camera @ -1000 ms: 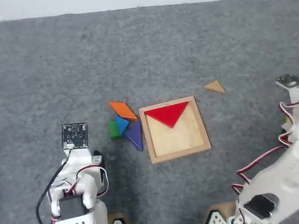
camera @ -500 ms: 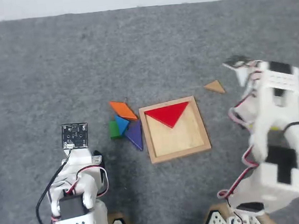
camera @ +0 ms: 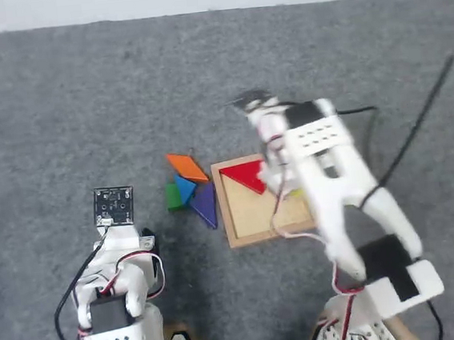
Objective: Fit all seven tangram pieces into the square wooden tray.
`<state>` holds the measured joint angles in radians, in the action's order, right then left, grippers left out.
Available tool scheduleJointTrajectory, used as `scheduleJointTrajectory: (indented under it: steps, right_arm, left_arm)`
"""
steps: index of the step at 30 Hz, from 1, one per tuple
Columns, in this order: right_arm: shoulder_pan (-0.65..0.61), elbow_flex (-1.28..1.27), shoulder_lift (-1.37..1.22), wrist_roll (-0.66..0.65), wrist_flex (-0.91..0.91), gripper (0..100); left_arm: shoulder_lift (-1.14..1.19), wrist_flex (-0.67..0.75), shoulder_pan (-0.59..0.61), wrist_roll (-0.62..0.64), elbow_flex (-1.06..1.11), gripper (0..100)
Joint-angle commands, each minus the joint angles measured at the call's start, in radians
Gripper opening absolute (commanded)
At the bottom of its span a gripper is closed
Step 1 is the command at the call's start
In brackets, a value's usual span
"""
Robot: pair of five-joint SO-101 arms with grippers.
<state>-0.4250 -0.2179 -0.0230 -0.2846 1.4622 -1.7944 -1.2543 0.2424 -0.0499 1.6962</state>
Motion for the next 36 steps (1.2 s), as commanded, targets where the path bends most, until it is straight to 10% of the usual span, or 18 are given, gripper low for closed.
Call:
scheduleJointTrajectory:
  steps: [1, 16, 31, 36]
  right_arm:
    - [-0.068, 0.098, -0.033, 0.031, -0.004, 21.9]
    - [-0.252, 0.267, -0.298, 0.054, -0.004, 21.9]
    - [-0.257, 0.265, -0.312, -0.796, 0.117, 22.2]
    - [-0.255, 0.269, -0.308, -0.799, 0.099, 22.1]
  left_arm:
    - [-0.023, -0.006, 0.003, 0.011, -0.012, 10]
    - [-0.023, -0.006, 0.003, 0.011, -0.012, 10]
    - [-0.023, -0.006, 0.003, 0.011, -0.012, 10]
    - [-0.023, -0.006, 0.003, 0.011, -0.012, 10]
